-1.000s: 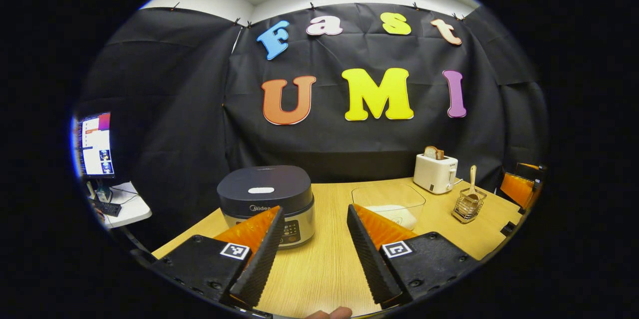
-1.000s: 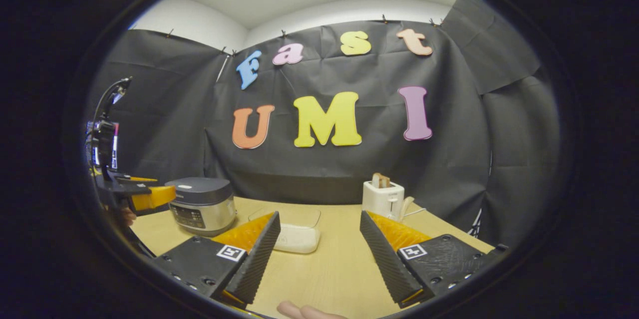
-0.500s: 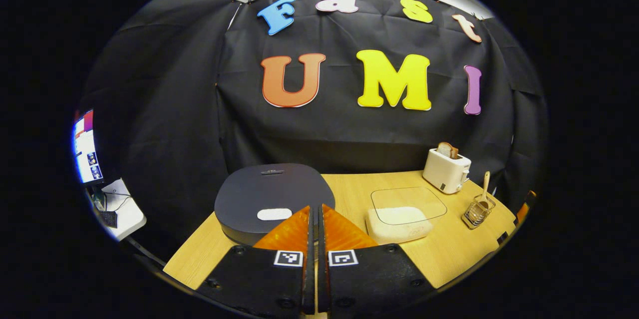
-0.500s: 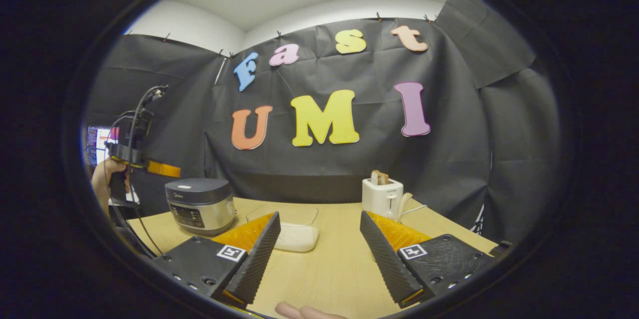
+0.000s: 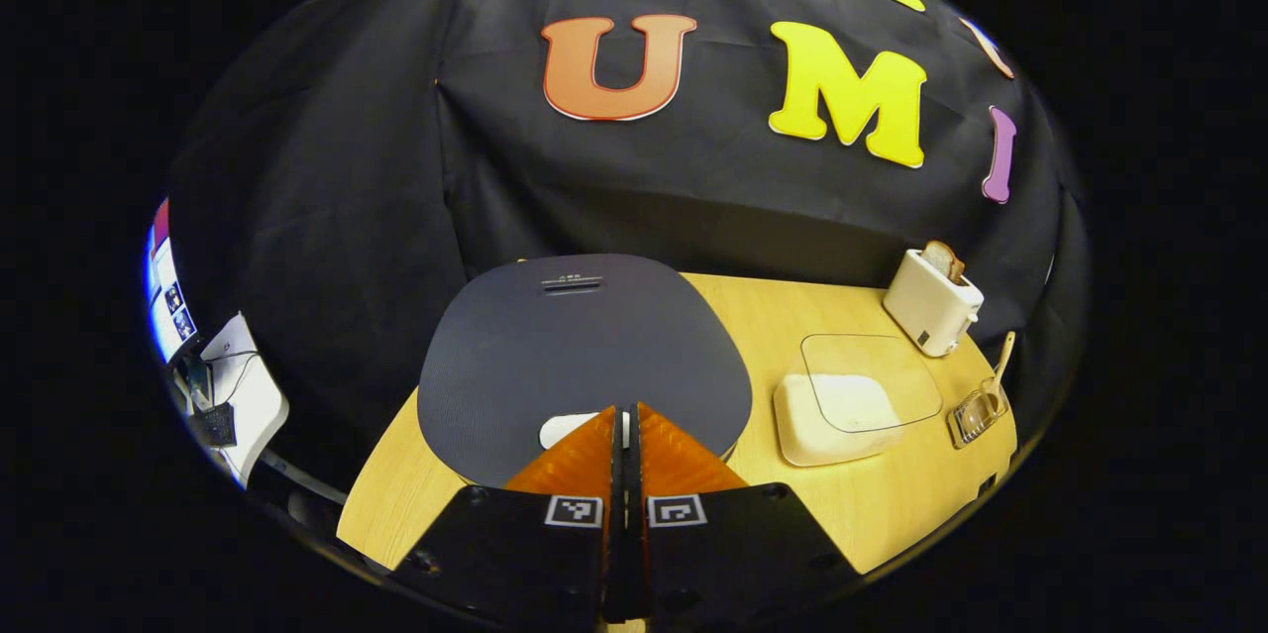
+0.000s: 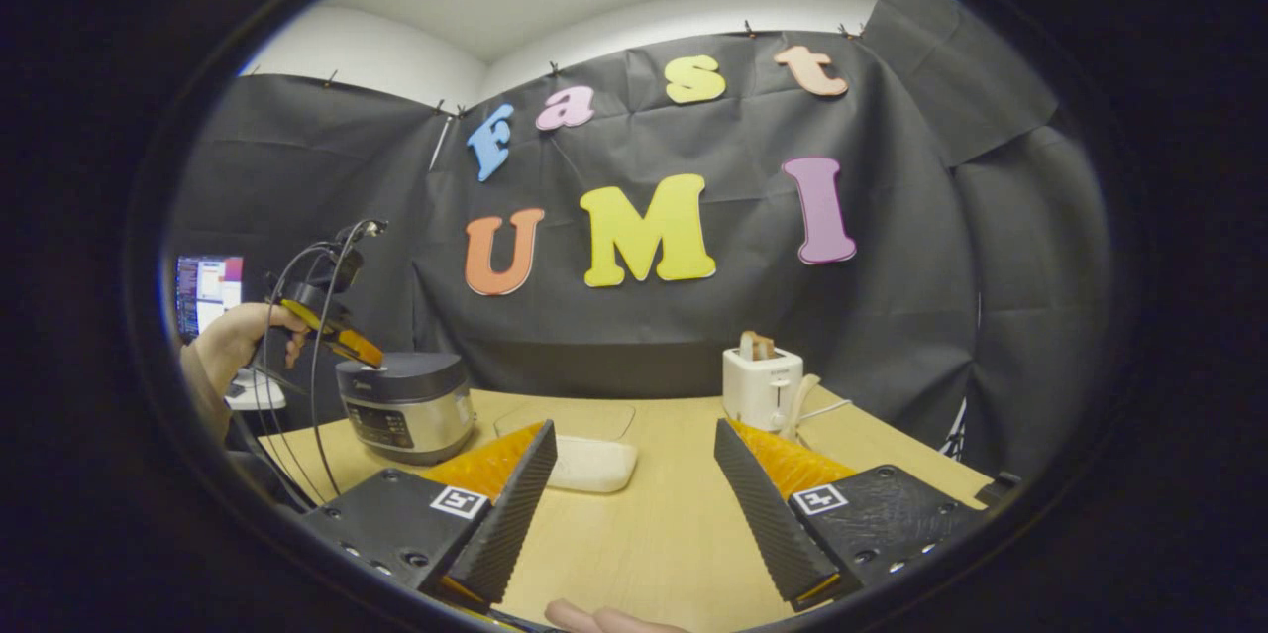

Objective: Close the left gripper, press the button to open the rice cooker; take a wooden spoon from the chopstick holder with the right hand, scoop a spoonful of rice and pour it into the rice cooker, then put the wooden spoon back into the chopstick holder.

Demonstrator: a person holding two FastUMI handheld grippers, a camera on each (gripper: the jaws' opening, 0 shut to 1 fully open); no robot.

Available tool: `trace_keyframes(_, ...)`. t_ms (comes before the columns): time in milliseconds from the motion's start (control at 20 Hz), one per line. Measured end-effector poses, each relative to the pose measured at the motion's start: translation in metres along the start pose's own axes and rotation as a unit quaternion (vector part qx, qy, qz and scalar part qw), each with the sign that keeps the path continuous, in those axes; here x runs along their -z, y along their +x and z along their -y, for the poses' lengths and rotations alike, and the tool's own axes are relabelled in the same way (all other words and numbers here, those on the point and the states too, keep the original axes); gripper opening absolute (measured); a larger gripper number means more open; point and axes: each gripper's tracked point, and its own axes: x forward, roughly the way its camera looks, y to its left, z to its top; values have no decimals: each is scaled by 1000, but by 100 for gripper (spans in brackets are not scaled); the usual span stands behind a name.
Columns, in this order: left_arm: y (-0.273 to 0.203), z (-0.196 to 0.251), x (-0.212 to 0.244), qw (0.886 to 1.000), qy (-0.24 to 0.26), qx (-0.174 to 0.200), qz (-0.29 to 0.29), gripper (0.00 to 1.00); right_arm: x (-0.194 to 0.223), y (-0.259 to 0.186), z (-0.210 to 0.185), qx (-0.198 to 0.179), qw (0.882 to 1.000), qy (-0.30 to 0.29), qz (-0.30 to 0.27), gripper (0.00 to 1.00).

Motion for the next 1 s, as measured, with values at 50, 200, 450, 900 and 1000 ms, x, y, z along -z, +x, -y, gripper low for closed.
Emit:
trace_keyframes(50,0,-1,4,1000,-2,-3,-8,3,2,0,1,-1,1000,3,-1,92)
trace_keyframes(200,-1,2,9,999,44,-18,-11,3,2,-1,2,-2,1000,6,-2,92)
trace_keyframes(450,1,-1,8,998,36,-40,-10,3,6,-5,1,-8,1000,16,-5,95)
trace_keyframes(900,-21,0,-10,1000,-18,-1,20,3,-13,-19,-7,-12,1000,5,11,92)
trace_keyframes(1000,-43,-9,-35,997,-9,-19,72,3,-17,-21,-4,-4,1000,-4,17,95)
